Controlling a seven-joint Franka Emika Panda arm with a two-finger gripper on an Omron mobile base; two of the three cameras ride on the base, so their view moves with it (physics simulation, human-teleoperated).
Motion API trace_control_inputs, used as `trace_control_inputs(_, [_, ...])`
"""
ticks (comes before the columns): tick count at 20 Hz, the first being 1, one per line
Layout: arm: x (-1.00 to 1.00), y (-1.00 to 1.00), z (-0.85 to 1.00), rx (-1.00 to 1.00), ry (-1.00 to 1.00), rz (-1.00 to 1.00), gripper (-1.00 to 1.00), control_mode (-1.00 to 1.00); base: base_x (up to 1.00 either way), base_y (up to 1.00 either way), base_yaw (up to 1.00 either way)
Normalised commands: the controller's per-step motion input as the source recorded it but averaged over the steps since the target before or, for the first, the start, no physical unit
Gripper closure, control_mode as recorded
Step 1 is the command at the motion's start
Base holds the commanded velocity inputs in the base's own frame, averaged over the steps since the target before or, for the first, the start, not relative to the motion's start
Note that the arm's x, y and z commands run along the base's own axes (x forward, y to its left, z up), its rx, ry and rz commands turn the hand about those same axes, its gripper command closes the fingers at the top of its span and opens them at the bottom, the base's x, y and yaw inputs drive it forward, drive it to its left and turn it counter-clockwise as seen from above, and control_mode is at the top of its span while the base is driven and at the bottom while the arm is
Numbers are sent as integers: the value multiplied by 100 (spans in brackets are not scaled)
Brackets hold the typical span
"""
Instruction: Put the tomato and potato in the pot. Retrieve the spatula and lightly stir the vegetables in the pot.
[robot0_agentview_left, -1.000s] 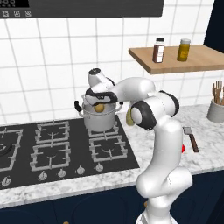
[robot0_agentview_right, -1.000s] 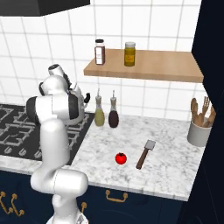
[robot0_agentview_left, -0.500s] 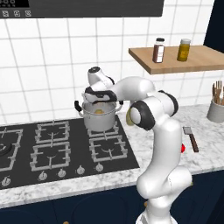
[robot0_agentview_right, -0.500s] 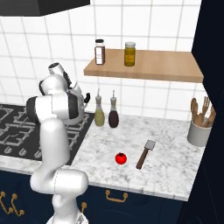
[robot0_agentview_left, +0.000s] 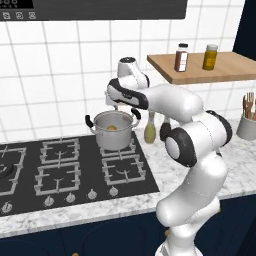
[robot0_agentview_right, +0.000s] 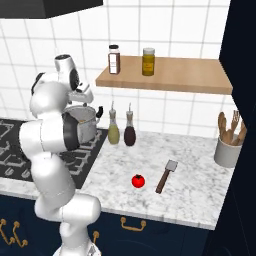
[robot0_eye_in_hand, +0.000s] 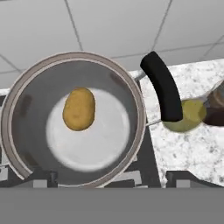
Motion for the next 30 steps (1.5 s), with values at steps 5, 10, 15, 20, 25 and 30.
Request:
trace_control_inputs(5, [-100,-100,-6,6,12,-18,-100,-100,0,0,0])
trace_control_inputs(10, [-95,-100,-34,1,23,-20,-100,-100,0,0,0])
trace_control_inputs(15, [-48,-100,-56,0,25,-17,-100,-100,0,0,0])
trace_control_inputs(20, [-7,-100,-57,0,22,-14,-100,-100,0,0,0])
trace_control_inputs(25, [-29,-96,-65,4,13,-5,-100,-100,0,0,0])
trace_control_inputs(30, [-87,-36,-52,0,-10,0,-100,-100,0,0,0])
